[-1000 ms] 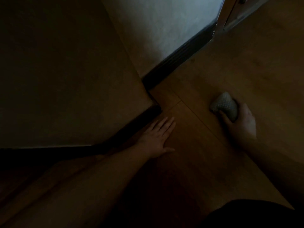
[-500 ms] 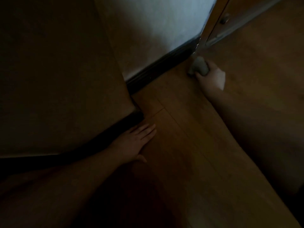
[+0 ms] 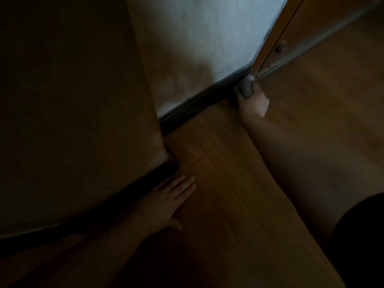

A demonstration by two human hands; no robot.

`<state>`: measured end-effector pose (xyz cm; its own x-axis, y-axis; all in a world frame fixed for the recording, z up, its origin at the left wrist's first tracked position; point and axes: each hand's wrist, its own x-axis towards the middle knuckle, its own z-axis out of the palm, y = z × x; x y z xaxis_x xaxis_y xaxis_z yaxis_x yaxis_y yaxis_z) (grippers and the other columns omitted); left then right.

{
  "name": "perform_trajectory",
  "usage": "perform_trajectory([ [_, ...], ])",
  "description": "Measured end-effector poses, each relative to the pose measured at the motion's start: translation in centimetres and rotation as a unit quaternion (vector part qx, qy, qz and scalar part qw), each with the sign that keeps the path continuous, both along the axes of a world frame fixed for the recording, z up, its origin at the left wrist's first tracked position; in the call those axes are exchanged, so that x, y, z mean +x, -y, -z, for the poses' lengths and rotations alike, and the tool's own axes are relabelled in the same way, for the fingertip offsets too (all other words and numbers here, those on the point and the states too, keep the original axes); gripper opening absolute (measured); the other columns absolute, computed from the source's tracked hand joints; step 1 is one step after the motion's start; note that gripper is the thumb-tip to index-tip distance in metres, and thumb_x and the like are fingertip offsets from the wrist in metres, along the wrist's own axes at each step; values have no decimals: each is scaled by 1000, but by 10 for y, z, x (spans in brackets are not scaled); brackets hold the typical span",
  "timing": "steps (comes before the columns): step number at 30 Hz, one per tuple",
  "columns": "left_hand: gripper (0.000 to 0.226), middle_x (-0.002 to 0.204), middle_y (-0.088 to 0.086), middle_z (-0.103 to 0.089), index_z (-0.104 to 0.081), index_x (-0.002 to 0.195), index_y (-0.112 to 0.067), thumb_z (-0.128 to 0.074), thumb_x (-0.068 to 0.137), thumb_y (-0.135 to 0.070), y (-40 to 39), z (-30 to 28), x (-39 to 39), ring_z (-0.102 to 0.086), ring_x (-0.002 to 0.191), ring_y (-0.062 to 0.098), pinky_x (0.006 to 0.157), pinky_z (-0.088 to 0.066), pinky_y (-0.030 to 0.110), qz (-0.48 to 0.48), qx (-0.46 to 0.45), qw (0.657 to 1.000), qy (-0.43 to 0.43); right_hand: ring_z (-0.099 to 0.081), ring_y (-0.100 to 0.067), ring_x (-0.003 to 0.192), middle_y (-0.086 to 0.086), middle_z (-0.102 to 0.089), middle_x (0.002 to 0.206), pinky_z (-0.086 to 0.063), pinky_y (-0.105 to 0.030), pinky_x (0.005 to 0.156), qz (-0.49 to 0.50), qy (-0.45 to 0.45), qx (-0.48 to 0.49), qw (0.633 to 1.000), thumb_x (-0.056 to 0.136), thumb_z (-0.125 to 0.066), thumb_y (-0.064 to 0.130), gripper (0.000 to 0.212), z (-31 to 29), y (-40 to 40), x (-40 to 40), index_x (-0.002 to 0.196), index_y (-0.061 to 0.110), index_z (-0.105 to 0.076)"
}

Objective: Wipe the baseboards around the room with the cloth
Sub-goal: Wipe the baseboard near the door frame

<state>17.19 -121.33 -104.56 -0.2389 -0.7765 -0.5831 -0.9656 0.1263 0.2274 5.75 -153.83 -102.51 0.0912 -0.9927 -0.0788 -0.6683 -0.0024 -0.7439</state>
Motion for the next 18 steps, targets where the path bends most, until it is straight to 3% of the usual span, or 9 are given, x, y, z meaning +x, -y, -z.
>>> perform_trajectory([
  [5, 105, 149, -13, 42, 32, 141, -24, -49, 89, -66, 2, -1, -2, 37, 137, 8, 110, 18, 33, -5, -15, 1000, -2, -59, -23, 118, -5, -59, 136, -49, -34, 100, -15, 26, -16, 999, 89, -68, 37, 68, 7, -33, 10, 150, 24, -39],
  [18, 104, 150, -4, 34, 14, 156, -19, -48, 88, -67, 0, -4, -5, 30, 138, 12, 121, 7, 40, 22, -31, 999, 29, -61, -13, 113, -3, -63, 129, -51, -31, 97, -238, 63, -18, 969, 90, -67, 29, 54, 31, -130, 24, 139, 18, -52],
])
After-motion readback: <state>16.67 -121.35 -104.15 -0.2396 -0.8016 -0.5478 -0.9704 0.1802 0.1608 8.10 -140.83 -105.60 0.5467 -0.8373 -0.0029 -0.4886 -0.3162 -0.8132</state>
